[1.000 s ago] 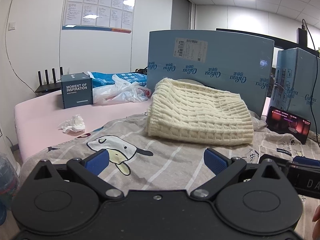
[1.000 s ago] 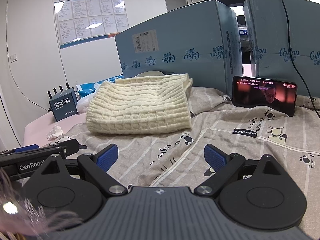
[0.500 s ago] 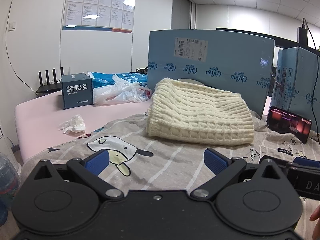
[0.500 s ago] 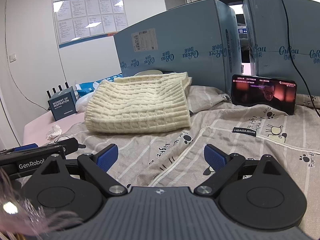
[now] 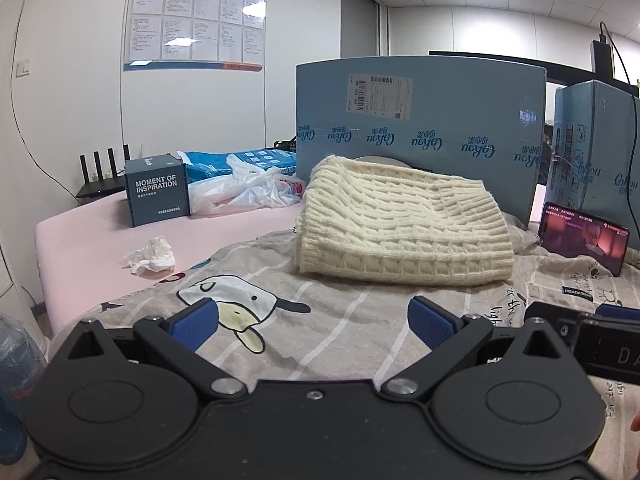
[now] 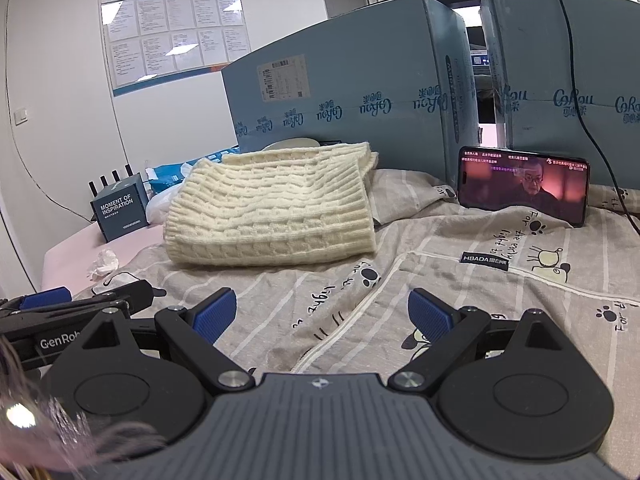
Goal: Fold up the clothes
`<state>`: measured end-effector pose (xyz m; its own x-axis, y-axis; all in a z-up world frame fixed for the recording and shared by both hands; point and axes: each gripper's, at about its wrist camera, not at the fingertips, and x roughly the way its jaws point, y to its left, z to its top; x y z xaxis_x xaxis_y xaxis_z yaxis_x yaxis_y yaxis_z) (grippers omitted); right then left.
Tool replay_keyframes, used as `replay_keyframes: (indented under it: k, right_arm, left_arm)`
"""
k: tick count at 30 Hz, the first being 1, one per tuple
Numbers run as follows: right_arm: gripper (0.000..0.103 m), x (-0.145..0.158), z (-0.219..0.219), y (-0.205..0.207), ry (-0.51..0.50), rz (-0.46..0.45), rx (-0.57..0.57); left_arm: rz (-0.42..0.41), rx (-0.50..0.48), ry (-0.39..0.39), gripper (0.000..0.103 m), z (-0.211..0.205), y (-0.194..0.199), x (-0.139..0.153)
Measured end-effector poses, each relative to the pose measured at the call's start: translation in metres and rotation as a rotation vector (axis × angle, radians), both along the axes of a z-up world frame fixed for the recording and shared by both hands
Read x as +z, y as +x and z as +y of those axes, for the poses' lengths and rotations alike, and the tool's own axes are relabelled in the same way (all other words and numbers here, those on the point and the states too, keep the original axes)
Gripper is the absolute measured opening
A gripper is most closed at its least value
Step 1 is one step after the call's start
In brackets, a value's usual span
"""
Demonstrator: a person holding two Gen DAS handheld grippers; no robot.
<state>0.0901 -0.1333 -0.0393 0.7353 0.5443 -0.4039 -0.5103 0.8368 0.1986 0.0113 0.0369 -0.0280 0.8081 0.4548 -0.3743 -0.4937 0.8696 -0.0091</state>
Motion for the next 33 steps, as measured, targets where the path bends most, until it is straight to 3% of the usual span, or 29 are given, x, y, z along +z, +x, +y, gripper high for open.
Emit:
replay_keyframes:
  k: [33]
  right_arm:
    - [0.093, -0.0028, -0.0005, 0.0022, -0.001, 0.009, -0.025]
  left_arm:
    - [-0.002, -0.013, -0.002, 0.103, -0.0006, -0.0031, -0.0009]
